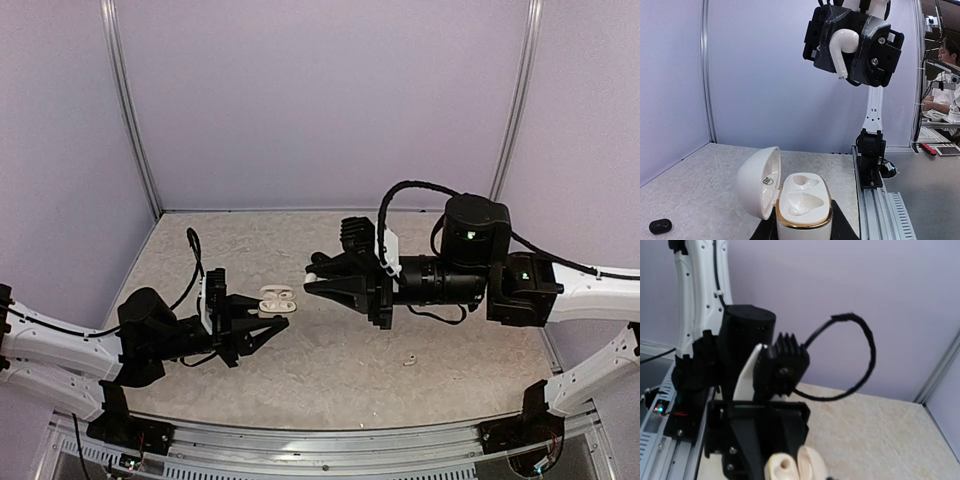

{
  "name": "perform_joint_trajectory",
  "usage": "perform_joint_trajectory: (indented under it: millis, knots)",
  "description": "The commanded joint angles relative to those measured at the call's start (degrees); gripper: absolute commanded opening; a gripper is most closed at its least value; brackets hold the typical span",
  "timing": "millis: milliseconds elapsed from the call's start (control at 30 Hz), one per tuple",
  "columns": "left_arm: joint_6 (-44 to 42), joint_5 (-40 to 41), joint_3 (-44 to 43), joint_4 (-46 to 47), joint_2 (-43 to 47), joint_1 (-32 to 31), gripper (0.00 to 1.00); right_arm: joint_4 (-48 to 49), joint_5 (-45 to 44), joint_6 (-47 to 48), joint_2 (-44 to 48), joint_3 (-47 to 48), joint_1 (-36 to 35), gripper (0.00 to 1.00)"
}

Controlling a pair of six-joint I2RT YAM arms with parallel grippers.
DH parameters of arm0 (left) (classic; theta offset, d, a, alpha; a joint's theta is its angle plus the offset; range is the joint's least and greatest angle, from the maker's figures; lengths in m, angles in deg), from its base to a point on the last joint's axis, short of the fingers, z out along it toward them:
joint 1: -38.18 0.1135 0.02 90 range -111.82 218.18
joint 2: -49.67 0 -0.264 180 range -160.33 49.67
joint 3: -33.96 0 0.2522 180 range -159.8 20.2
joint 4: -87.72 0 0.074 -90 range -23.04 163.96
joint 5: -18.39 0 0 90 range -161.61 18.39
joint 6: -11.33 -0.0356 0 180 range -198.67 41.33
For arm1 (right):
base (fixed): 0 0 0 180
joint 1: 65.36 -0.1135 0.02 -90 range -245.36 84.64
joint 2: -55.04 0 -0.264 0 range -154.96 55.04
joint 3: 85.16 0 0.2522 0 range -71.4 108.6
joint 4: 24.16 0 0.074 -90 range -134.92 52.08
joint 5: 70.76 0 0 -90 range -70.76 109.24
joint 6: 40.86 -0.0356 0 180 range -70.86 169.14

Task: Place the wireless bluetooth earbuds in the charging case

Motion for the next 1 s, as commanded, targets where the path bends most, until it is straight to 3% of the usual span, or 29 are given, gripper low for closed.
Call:
perform_joint_trajectory:
  millis: [0, 967]
  knots:
    - [-0.2, -1.5, -1.8, 3.0, -0.3, -0.2, 0.09, 4.2, 0.6, 0.5, -2.1, -0.2, -1.5, 0.12]
    - [1.9, -4.5, -3.0, 4.1, 0.9, -0.7, 0.09, 9.8, -2.7, 2.4, -7.1, -2.7, -2.5, 0.12]
